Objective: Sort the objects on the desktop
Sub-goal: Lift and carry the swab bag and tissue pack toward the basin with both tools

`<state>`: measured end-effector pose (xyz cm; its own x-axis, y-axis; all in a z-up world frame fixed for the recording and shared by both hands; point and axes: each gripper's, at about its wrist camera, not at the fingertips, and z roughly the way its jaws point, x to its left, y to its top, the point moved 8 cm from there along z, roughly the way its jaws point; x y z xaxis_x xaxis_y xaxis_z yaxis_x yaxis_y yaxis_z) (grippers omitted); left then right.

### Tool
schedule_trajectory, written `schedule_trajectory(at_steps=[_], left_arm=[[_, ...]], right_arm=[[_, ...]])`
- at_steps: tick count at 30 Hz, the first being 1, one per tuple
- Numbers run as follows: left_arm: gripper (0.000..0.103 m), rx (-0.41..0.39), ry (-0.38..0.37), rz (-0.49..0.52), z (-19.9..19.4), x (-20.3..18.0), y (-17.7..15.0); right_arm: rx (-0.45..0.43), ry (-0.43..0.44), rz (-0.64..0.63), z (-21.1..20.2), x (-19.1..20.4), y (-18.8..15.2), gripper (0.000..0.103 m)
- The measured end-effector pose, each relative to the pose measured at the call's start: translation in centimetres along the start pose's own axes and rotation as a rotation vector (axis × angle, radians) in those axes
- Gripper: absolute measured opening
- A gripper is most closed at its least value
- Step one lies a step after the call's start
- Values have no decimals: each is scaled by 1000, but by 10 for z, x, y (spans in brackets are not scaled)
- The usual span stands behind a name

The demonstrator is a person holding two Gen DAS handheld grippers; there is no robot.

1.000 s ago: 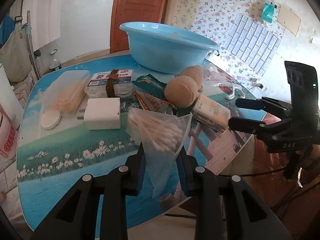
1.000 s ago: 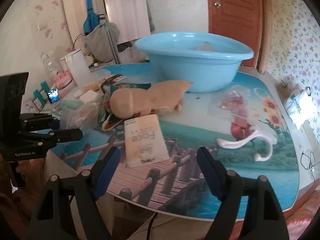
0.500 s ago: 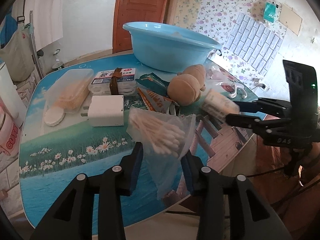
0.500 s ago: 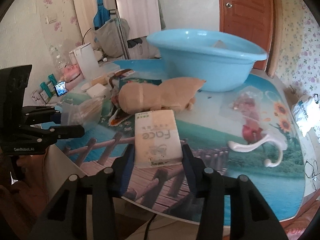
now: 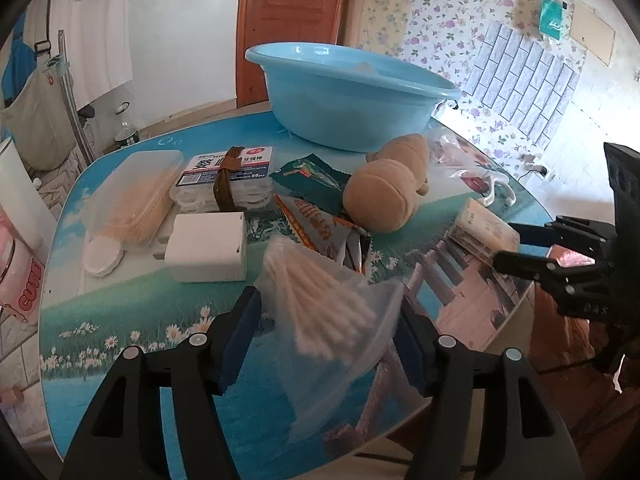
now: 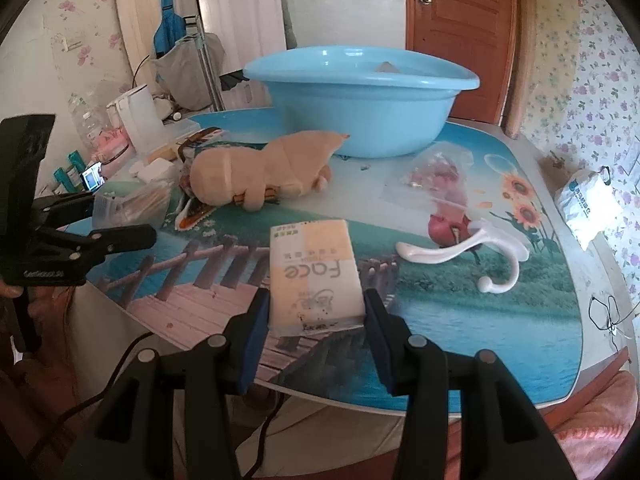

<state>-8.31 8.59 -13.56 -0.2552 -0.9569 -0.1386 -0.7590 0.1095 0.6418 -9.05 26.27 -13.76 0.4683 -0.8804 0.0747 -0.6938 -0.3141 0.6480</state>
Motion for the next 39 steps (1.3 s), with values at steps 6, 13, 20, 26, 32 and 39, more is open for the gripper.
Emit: schedule_trajectory(at_steps=[6, 13, 20, 26, 32, 39], left_arm=[[46, -7, -18, -12, 0, 1, 0], [32, -50, -39, 2, -13, -3, 3], [32, -76, -47, 17, -25, -9, 11], [32, -110, -60, 3, -40, -13, 24], [32, -149, -63, 18, -51, -20, 38], [32, -164, -77, -17, -53, -17, 57]], right_arm=[[1, 18, 0, 2, 4, 1, 46], [4, 11, -2, 5, 5, 2, 49], [-6, 23, -4, 6, 4, 3, 45], [-82, 40, 0, -16, 3, 17, 45], [-161, 76, -7, -38, 9, 40, 45], [-209, 97, -9, -44, 8, 62, 45]])
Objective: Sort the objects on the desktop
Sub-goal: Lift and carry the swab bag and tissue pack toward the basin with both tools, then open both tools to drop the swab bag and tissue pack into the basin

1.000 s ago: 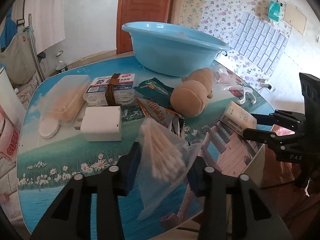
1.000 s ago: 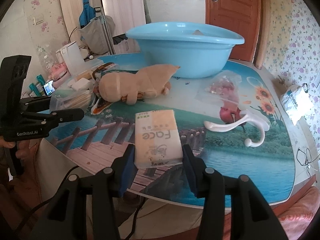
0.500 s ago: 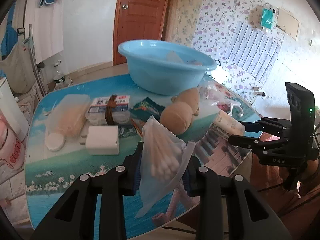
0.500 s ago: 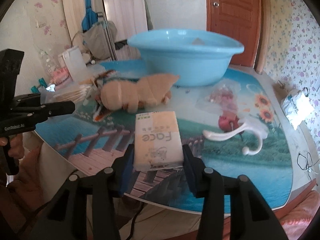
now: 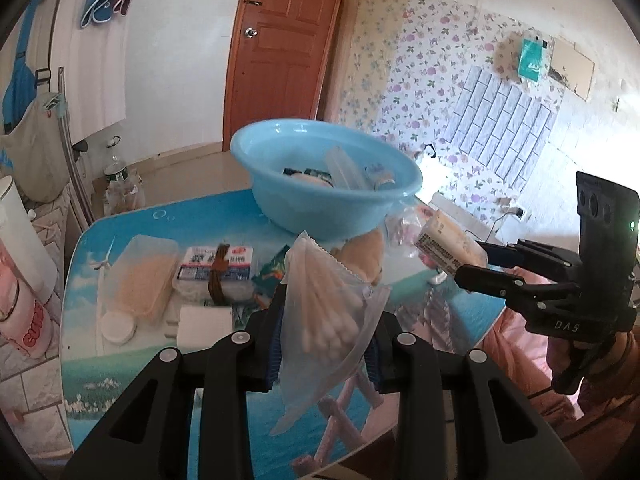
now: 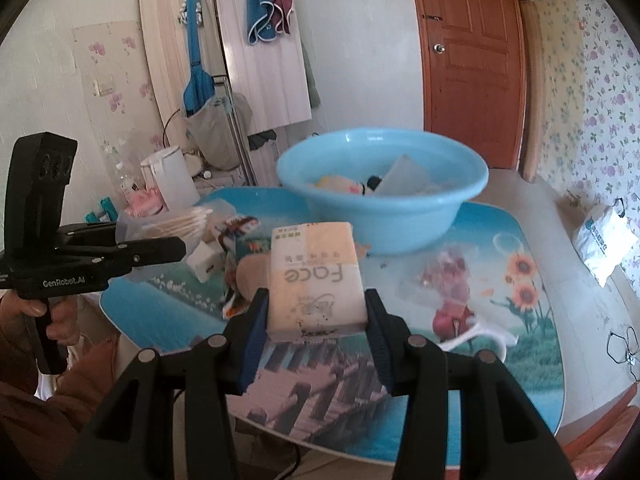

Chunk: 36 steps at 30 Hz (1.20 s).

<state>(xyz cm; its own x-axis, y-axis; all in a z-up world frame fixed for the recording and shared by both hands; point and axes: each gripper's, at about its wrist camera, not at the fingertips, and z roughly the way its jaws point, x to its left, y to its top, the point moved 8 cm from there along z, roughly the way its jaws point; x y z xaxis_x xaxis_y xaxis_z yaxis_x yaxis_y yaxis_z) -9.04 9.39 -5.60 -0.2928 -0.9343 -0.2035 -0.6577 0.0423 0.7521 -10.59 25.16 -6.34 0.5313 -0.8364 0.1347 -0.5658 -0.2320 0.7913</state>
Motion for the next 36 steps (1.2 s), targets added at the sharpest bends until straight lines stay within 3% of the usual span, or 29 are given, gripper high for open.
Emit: schedule_trajectory(at_steps=[7, 18, 24, 27, 29, 32, 36], left_arm=[[32, -9, -2, 41, 15, -10, 28], [32, -9, -37, 84, 59, -25, 81], [39, 22, -23, 122, 96, -24, 102], [54, 20, -25, 135, 106, -27, 111], [78, 11, -26, 129, 109, -27, 115], [89, -9, -24, 129, 106, -28, 118], [96, -7, -2, 129, 103, -24, 112]], right_arm=[[-22, 33, 42, 6, -20, 23, 45], [-53, 13, 47, 30, -56, 56, 45], [-37, 7, 44, 58, -71, 70, 45], [-34, 10, 31, 69, -74, 76, 45], [-29, 9, 36, 76, -77, 78, 45], [-24, 1, 52, 81, -81, 78, 46], [-23, -9, 52, 81, -78, 78, 50]])
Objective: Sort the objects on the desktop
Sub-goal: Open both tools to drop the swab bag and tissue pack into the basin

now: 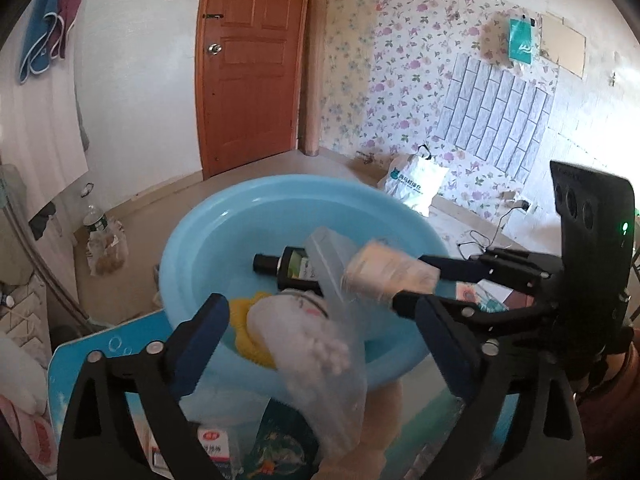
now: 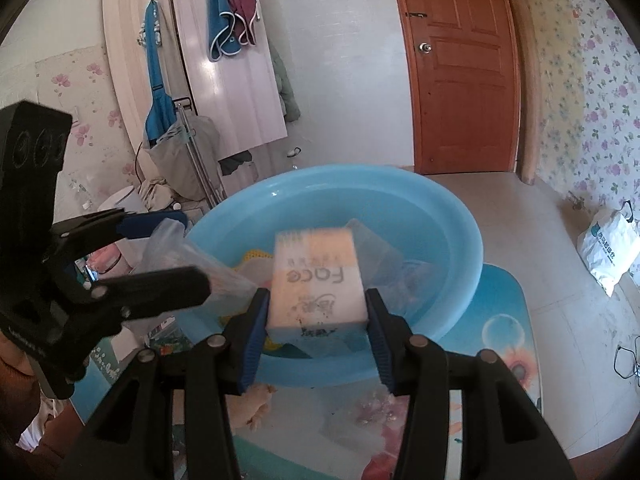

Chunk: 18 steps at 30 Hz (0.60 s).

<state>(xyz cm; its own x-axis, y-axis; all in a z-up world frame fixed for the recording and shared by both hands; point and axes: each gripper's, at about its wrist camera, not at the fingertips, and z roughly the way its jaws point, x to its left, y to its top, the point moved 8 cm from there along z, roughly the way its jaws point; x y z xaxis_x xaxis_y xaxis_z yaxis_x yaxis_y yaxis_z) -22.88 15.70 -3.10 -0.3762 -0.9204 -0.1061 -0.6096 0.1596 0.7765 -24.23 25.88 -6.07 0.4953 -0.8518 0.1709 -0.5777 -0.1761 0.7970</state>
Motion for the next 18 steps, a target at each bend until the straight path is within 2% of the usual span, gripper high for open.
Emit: schedule_trajectory(at_steps=[3, 9, 14, 18], left_arm=[[98, 12, 9, -26, -4, 4, -10], [100, 16, 38, -46, -18, 7, -27], [101, 17, 18, -46, -31, 0, -37], [101, 10, 21, -33, -44, -8, -43]], right_arm=[[-5, -10, -17, -4, 6, -1, 63], [-15, -44, -34, -17, 13, -6, 64], [-3, -61, -17, -27, 18, -19, 67], [62, -55, 47, -24, 17, -40, 67]])
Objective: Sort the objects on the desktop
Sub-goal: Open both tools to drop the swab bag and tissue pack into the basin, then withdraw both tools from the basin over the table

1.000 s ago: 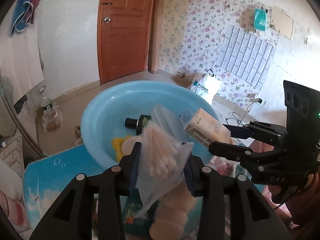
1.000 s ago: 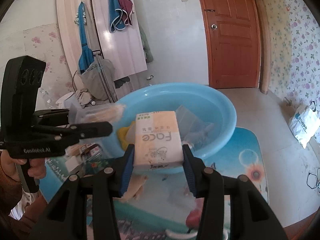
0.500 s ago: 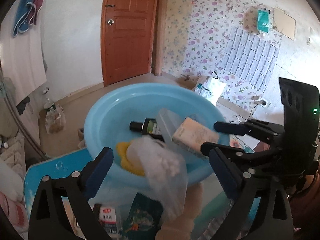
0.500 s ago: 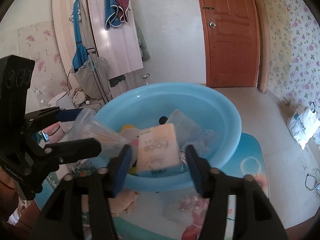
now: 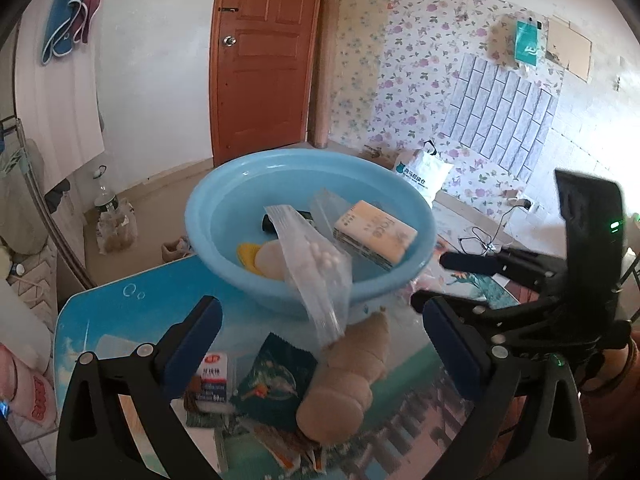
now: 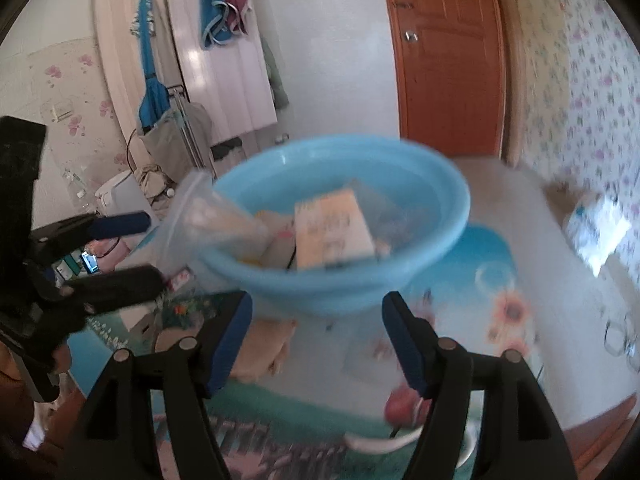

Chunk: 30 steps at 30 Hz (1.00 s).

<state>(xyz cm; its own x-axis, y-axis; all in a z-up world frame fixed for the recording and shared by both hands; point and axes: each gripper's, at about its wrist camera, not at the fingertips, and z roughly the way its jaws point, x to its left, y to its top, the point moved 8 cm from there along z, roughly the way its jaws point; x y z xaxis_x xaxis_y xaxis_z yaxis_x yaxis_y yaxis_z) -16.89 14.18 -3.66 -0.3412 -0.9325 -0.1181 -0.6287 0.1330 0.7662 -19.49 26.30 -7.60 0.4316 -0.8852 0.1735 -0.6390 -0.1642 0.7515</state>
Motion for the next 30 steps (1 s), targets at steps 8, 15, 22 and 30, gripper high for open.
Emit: schedule_trajectory(at_steps=[8, 15, 22, 30], left_arm=[[103, -7, -5, -43, -20, -5, -25], [103, -3, 3, -25, -36, -9, -45], [103, -26, 38, -22, -52, -1, -57], [103, -45, 72, -60, -53, 10, -63]], right_arm=[[47, -30, 81, -13, -5, -34, 70], [21, -69, 96, -32, -5, -44, 82], [6, -73, 66, -40, 7, -49, 91], [-75, -115, 113, -50, 4, -42, 103]])
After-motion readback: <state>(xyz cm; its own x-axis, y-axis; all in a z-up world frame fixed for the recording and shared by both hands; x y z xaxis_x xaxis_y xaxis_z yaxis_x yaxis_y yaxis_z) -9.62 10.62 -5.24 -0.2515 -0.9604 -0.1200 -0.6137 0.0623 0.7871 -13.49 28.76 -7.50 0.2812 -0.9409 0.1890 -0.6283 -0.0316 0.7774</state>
